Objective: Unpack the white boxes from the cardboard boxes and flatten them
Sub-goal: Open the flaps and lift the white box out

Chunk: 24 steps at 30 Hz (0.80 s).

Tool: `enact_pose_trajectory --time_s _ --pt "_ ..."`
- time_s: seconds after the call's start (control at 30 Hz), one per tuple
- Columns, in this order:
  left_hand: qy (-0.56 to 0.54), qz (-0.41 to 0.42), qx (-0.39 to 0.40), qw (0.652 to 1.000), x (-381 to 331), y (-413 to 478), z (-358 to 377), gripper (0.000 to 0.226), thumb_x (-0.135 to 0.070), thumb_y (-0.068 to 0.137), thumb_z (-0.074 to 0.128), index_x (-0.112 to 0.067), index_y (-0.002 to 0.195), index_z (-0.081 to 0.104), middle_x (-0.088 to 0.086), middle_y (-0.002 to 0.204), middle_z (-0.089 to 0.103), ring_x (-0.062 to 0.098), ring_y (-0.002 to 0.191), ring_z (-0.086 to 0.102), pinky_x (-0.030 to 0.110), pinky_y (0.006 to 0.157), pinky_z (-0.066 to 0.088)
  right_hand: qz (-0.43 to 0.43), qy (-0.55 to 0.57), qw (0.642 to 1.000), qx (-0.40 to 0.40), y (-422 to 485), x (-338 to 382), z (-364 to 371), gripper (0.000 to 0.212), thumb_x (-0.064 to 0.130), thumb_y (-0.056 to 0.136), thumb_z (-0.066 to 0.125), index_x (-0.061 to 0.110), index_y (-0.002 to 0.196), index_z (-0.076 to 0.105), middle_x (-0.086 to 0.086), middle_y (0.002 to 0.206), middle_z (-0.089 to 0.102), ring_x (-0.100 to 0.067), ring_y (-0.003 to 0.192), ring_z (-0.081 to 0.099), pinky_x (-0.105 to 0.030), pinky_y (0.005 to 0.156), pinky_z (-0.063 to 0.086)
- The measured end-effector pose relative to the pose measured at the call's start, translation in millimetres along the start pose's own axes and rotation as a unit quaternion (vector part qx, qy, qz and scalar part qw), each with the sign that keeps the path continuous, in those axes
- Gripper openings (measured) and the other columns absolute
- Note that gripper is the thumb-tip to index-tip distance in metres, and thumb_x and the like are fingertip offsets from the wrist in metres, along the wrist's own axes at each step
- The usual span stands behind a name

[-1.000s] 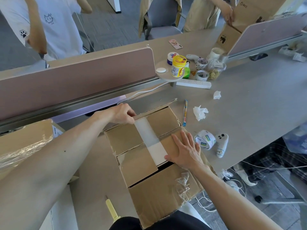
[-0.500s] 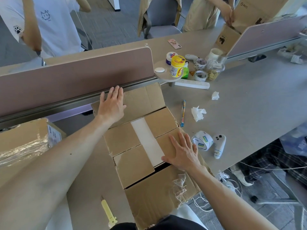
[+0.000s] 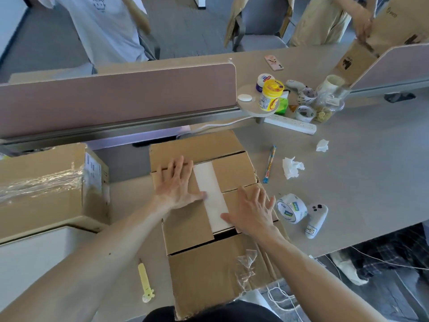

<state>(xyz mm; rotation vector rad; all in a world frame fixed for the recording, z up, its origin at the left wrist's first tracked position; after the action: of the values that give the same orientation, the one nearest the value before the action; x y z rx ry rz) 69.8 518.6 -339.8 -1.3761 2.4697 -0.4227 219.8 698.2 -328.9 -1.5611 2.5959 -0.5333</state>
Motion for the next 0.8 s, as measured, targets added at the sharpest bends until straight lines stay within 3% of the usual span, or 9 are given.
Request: enact_pose_trajectory --time_s 0.13,0.3,0.47,0.63,0.8 --pt "-0.012 -0.01 0.01 1.0 -6 -23 15 0.112 -0.098 0.067 0.018 -0.037 0.154 -0.014 -0.001 0.161 -0.031 0.028 0.149 -0.024 0.059 0.119 -0.009 -0.031 -0.002 0.999 -0.044 11 5 3 0.084 0.078 0.075 0.048 0.022 0.135 0.03 -0.012 0.139 0.026 -0.036 0.132 0.019 -0.055 0.109 0.012" --pt "-0.033 -0.035 -0.003 0.999 -16 -36 18 0.08 -0.081 0.082 0.036 -0.051 0.15 0.008 -0.004 0.164 -0.021 0.03 0.151 -0.016 0.066 0.116 -0.004 -0.099 0.009 0.994 -0.048 23 15 2 0.062 0.066 0.088 0.042 0.037 0.14 0.023 -0.01 0.142 0.02 -0.033 0.134 0.015 -0.059 0.109 0.008" --pt "-0.026 -0.055 -0.024 0.998 -31 -40 10 0.067 -0.061 0.085 0.042 -0.039 0.146 0.025 0.0 0.165 -0.004 0.031 0.151 -0.005 0.069 0.113 0.003 -0.165 0.01 0.986 -0.013 31 20 2 0.044 0.054 0.096 0.038 0.038 0.137 0.031 -0.008 0.148 0.013 -0.032 0.141 0.008 -0.064 0.111 0.005" --pt "-0.011 -0.033 -0.038 0.999 -38 -40 0 0.063 -0.056 0.083 0.046 -0.03 0.139 0.037 -0.002 0.163 0.005 0.025 0.151 0.002 0.064 0.112 0.012 -0.228 -0.01 0.973 -0.04 40 16 -8 0.028 0.043 0.099 0.037 0.035 0.125 0.04 -0.004 0.141 0.022 -0.029 0.135 0.019 -0.058 0.111 0.011" --pt "-0.012 0.017 -0.085 0.996 -45 -40 -15 0.047 -0.047 0.078 0.053 -0.019 0.116 0.049 -0.003 0.157 0.023 0.019 0.151 0.004 0.061 0.117 0.002 -0.283 -0.071 0.956 -0.044 46 22 -24 0.027 0.035 0.099 0.036 0.032 0.121 0.051 -0.003 0.149 0.021 -0.028 0.14 0.014 -0.055 0.113 0.009"
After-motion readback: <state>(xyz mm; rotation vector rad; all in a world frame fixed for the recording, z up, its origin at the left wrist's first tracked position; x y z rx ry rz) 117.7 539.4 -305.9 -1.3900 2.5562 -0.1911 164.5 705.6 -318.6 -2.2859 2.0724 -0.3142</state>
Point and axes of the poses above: each hand's wrist, its own y-axis towards the middle knuckle, its own z-axis out of the palm, x = y × z, the point moved 3 cm from there along y, towards the middle knuckle
